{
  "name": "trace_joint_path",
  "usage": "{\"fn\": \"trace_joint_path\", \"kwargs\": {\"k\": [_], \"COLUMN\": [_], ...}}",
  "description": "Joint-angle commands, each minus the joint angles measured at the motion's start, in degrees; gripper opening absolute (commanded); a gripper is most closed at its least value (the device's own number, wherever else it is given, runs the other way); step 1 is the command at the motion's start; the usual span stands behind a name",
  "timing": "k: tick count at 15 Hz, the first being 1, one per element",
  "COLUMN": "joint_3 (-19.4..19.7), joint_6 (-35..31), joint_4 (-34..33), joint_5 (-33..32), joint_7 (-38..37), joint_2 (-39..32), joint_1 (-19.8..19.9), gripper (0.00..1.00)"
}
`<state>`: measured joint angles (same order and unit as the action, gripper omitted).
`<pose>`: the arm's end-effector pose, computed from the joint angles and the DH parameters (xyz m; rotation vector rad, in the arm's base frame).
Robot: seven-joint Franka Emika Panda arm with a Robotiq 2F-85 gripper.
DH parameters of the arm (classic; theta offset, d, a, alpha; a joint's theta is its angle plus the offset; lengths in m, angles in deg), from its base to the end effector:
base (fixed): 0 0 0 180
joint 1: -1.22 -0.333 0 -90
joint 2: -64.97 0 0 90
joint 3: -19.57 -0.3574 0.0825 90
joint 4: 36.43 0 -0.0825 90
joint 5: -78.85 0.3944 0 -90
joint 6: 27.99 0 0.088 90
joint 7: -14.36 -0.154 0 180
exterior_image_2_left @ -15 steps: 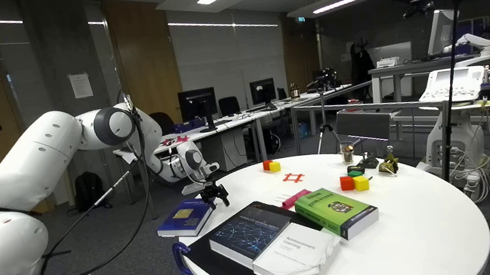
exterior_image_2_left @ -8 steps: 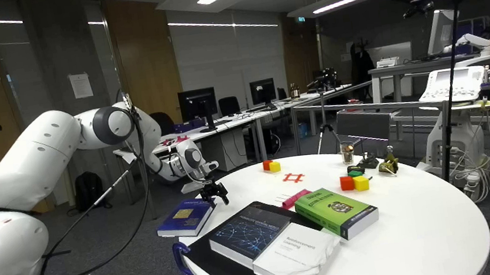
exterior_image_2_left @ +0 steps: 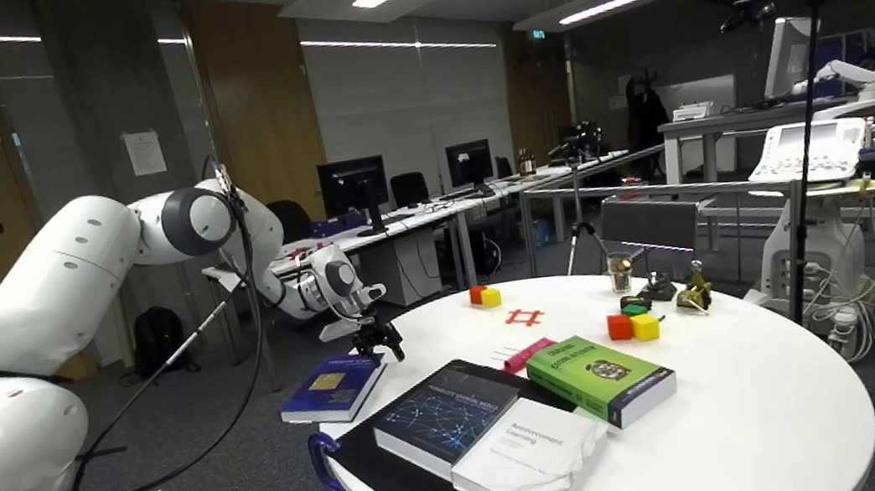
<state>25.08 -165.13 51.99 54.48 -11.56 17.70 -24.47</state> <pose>0.7049 0.2517 0.1445 2.7874 0.3406 0.2297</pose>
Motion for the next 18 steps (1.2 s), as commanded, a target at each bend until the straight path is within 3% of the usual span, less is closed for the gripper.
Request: {"fn": "trace_joint_path", "kwargs": {"k": [1, 11, 18], "joint_3": [0.38, -0.35, -5.47], "joint_6": [2.87, 7.31, 11.73], "joint_4": [0.81, 9.19, 21.12], "joint_5": [0.31, -1.45, -2.20], "joint_7": [-0.46, -2.68, -3.18], "joint_2": [2.15, 12.62, 24.12], "joint_1": [-1.01, -3.52, -3.84], "gripper": [1.00, 1.00, 1.00]}}
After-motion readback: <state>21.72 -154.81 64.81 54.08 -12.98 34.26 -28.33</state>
